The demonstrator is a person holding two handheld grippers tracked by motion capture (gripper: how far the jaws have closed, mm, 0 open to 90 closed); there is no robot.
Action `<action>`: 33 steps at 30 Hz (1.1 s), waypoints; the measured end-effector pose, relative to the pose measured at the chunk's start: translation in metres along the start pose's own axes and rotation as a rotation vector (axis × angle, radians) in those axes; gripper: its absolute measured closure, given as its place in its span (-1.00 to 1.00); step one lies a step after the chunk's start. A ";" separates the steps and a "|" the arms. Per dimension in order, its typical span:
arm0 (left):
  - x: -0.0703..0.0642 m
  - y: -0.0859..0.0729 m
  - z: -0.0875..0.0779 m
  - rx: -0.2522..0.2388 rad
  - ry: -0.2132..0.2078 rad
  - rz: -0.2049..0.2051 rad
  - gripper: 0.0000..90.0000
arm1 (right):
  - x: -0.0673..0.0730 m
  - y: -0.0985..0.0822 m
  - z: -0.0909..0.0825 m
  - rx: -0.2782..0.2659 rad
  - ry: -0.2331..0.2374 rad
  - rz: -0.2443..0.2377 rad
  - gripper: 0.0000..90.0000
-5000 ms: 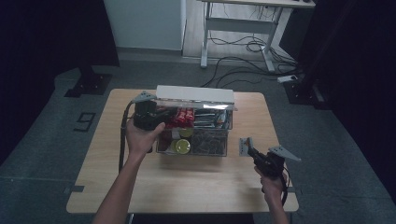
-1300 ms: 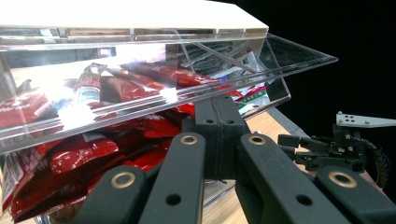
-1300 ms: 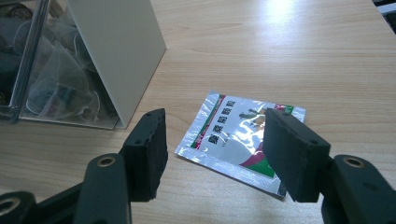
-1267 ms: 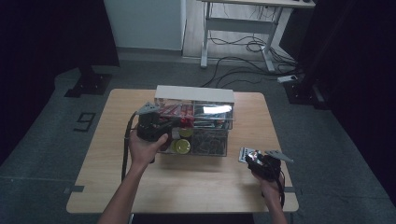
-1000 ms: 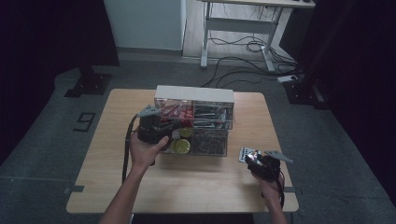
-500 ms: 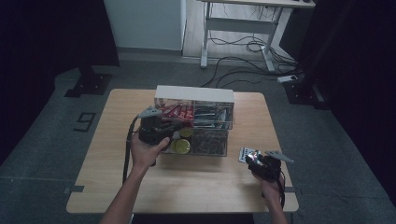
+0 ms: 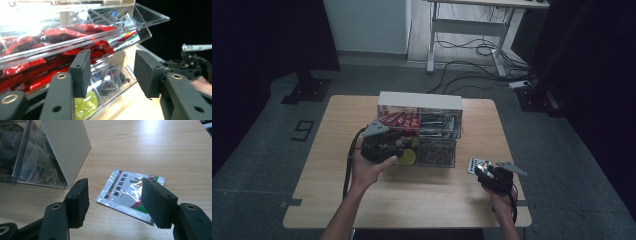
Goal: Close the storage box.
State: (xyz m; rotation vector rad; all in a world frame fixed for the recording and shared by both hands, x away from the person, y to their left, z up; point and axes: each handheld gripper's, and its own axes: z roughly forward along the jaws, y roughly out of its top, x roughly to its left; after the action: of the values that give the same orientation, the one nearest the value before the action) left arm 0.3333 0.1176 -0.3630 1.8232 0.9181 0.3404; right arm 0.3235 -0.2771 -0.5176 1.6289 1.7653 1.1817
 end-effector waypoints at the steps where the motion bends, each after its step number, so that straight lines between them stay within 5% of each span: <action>1: 0.000 -0.001 -0.001 0.001 0.002 0.009 0.00 | 0.000 0.000 0.000 -0.003 0.003 -0.001 -0.14; 14: 0.004 -0.039 -0.006 0.023 0.043 0.056 -0.21 | 0.006 0.000 -0.005 -0.017 0.046 -0.034 -0.15; 33: 0.023 -0.106 0.001 0.097 0.107 0.028 -0.23 | 0.004 -0.011 -0.010 0.024 0.088 -0.115 -0.21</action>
State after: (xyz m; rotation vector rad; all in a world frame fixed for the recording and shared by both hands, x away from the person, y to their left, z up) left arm 0.3034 0.1532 -0.4606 1.9231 0.9983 0.4206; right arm 0.3089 -0.2755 -0.5208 1.4872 1.9068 1.1994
